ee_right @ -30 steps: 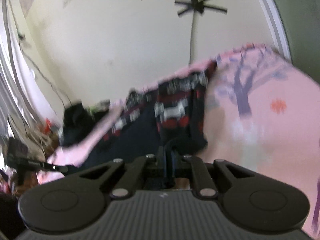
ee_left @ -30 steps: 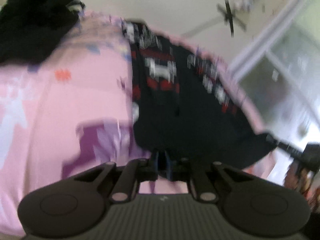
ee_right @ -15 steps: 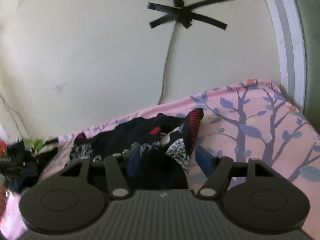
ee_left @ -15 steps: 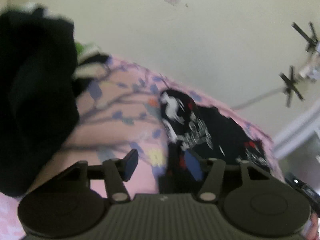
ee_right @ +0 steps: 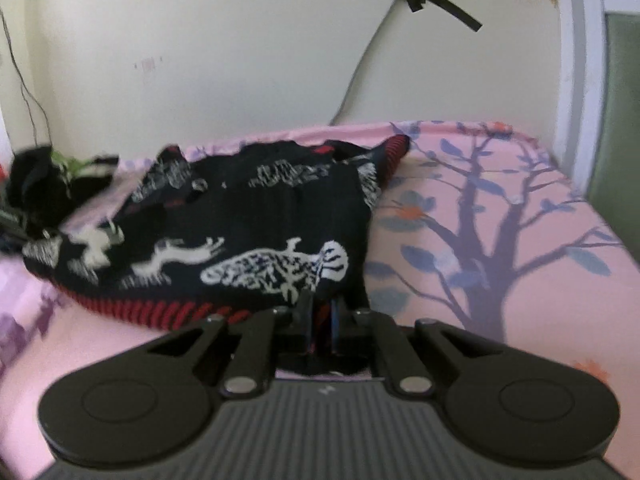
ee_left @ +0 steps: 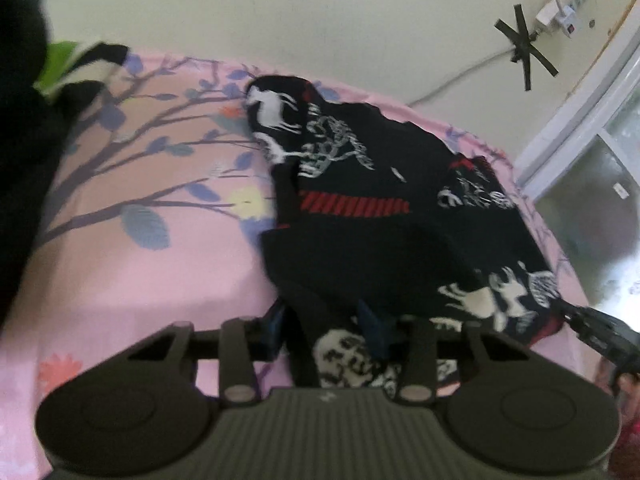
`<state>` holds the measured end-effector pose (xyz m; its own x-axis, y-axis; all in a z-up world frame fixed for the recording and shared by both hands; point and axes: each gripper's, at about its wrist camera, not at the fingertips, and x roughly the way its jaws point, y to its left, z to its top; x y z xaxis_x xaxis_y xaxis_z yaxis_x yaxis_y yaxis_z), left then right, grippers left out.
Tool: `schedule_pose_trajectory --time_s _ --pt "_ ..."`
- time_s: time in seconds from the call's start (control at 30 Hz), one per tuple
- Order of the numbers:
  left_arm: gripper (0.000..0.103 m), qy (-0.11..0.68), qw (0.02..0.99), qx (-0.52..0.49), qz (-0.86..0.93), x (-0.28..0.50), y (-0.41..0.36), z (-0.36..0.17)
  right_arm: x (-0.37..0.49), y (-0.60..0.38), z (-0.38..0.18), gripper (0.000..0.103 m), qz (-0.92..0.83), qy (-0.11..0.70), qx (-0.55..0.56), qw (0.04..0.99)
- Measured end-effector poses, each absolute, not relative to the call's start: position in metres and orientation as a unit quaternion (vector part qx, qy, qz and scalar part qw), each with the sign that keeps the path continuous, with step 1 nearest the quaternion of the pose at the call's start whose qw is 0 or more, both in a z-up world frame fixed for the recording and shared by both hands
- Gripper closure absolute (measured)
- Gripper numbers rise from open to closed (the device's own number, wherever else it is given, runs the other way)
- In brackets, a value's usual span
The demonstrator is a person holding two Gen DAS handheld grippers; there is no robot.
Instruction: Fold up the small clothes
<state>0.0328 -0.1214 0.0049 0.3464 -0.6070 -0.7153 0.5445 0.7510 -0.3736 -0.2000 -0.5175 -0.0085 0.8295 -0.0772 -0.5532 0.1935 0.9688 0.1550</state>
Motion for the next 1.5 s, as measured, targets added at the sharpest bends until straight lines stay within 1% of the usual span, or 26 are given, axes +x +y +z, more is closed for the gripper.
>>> schedule_pose_trajectory --time_s 0.07,0.13,0.2,0.27,0.3,0.33,0.37,0.4,0.57,0.63,0.67,0.7,0.73,0.77,0.8,0.87,0.93,0.97,1.13,1.17,1.2,1.23,1.27,1.3,1.33,1.5 --pt "0.063 0.448 0.825 -0.044 -0.342 0.030 -0.110 0.003 -0.209 -0.513 -0.007 0.103 -0.075 0.288 0.090 0.950" --pt "0.055 0.452 0.822 -0.056 -0.341 0.027 -0.102 -0.001 -0.213 -0.507 -0.005 0.103 -0.076 0.293 0.071 0.951" --pt "0.050 0.451 0.821 -0.066 -0.344 0.025 -0.099 -0.002 -0.216 -0.498 -0.003 0.103 -0.076 0.298 0.046 0.950" --pt "0.050 0.448 0.817 -0.079 -0.354 0.022 -0.097 -0.001 -0.219 -0.495 -0.002 0.103 -0.076 0.303 0.033 0.949" --pt "0.056 0.444 0.818 -0.084 -0.357 0.022 -0.098 0.001 -0.219 -0.496 0.000 0.103 -0.076 0.304 0.034 0.949" --pt "0.079 0.438 0.819 -0.084 -0.361 0.020 -0.098 0.002 -0.220 -0.498 0.001 0.103 -0.077 0.304 0.038 0.949" --pt "0.095 0.433 0.821 -0.079 -0.365 0.018 -0.099 0.003 -0.221 -0.501 0.002 0.103 -0.077 0.305 0.043 0.948" --pt "0.097 0.430 0.823 -0.071 -0.365 0.017 -0.100 0.003 -0.221 -0.503 0.003 0.103 -0.079 0.305 0.048 0.948" --pt "0.096 0.410 0.843 -0.017 -0.347 0.012 -0.102 -0.002 -0.224 -0.494 0.002 0.103 -0.082 0.316 0.035 0.945" --pt "0.096 0.392 0.853 0.009 -0.345 0.004 -0.103 -0.005 -0.226 -0.493 0.006 0.103 -0.089 0.315 0.021 0.945" --pt "0.095 0.379 0.859 0.028 -0.343 -0.002 -0.105 -0.005 -0.227 -0.494 0.009 0.100 -0.091 0.310 0.019 0.946" --pt "0.091 0.366 0.866 0.048 -0.338 -0.008 -0.108 -0.005 -0.229 -0.494 0.014 0.093 -0.096 0.304 0.018 0.948" --pt "0.088 0.357 0.870 0.062 -0.334 -0.013 -0.109 -0.005 -0.232 -0.494 0.020 0.090 -0.102 0.293 0.017 0.951" --pt "0.088 0.356 0.870 0.062 -0.336 -0.015 -0.109 -0.004 -0.234 -0.493 0.027 0.083 -0.105 0.277 0.017 0.955" --pt "0.087 0.363 0.865 0.050 -0.343 -0.014 -0.107 -0.003 -0.235 -0.491 0.034 0.080 -0.101 0.259 0.022 0.960" --pt "0.080 0.382 0.852 0.013 -0.357 -0.006 -0.102 0.001 -0.232 -0.484 0.046 0.079 -0.078 0.232 0.038 0.969" --pt "0.057 0.391 0.846 -0.032 -0.360 0.006 -0.096 0.006 -0.220 -0.471 0.053 0.079 -0.041 0.212 0.051 0.975" --pt "0.053 0.393 0.844 -0.050 -0.360 0.012 -0.095 0.007 -0.212 -0.462 0.055 0.079 -0.021 0.203 0.053 0.977" --pt "0.052 0.431 0.813 -0.130 -0.369 0.049 -0.100 -0.002 -0.157 -0.403 0.048 0.081 0.095 0.192 0.077 0.974" --pt "0.054 0.435 0.809 -0.140 -0.371 0.054 -0.102 -0.005 -0.147 -0.389 0.041 0.082 0.111 0.199 0.076 0.971" --pt "0.060 0.434 0.809 -0.143 -0.370 0.057 -0.106 -0.007 -0.136 -0.378 0.034 0.082 0.125 0.213 0.077 0.966" --pt "0.079 0.430 0.813 -0.139 -0.367 0.058 -0.110 -0.010 -0.125 -0.370 0.024 0.082 0.138 0.236 0.083 0.958" --pt "0.089 0.428 0.817 -0.130 -0.363 0.058 -0.115 -0.011 -0.113 -0.364 0.011 0.081 0.151 0.276 0.099 0.944" --pt "0.090 0.424 0.822 -0.123 -0.360 0.058 -0.117 -0.013 -0.105 -0.362 -0.001 0.081 0.159 0.307 0.114 0.931" --pt "0.091 0.416 0.825 -0.123 -0.362 0.056 -0.118 -0.013 -0.109 -0.365 -0.008 0.081 0.160 0.291 0.132 0.934" --pt "0.092 0.353 0.836 -0.137 -0.397 0.046 -0.111 0.003 -0.114 -0.393 -0.023 0.083 0.182 0.273 0.240 0.914"
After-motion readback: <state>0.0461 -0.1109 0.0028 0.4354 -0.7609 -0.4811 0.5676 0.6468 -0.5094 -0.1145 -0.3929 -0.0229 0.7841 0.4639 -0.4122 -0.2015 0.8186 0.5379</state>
